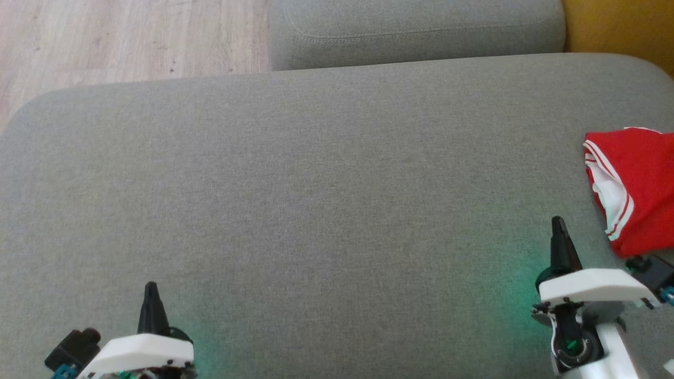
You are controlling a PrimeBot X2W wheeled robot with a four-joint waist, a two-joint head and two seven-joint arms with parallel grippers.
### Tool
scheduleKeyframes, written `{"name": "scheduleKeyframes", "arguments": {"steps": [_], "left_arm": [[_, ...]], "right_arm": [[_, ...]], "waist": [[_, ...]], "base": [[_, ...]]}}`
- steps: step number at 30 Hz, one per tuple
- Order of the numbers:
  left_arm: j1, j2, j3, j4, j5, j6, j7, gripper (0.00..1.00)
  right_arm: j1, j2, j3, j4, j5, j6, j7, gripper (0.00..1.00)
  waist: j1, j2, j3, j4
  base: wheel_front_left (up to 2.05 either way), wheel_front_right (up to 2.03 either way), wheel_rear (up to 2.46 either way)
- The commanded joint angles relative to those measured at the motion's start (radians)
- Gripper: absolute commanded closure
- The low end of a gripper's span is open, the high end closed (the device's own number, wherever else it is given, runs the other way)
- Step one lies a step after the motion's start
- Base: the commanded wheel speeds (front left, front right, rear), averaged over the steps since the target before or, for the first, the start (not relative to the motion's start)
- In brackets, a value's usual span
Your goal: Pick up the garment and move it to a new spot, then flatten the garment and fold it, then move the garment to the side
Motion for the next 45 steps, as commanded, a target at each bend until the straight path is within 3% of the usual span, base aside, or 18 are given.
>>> {"name": "scheduleKeyframes", "arguments": {"steps": [1, 45], "left_arm": [[-0.053, 0.003, 0.032, -0.039, -0.034, -0.008, 0.008, 1.00], [-0.079, 0.004, 0.105, -0.102, -0.508, -0.062, 0.134, 1.00]], "right_arm": [[-0.012, -0.004, 0.004, -0.044, 0.037, 0.002, 0.008, 1.00], [0.033, -0.004, -0.056, -0.178, 0.544, 0.003, 0.132, 1.00]], "waist": [[0.0000, -0.0001, -0.001, 0.000], [-0.0001, -0.0001, -0.026, 0.002]], "base": [[0.00, 0.00, 0.00], [0.00, 0.00, 0.00]]}}
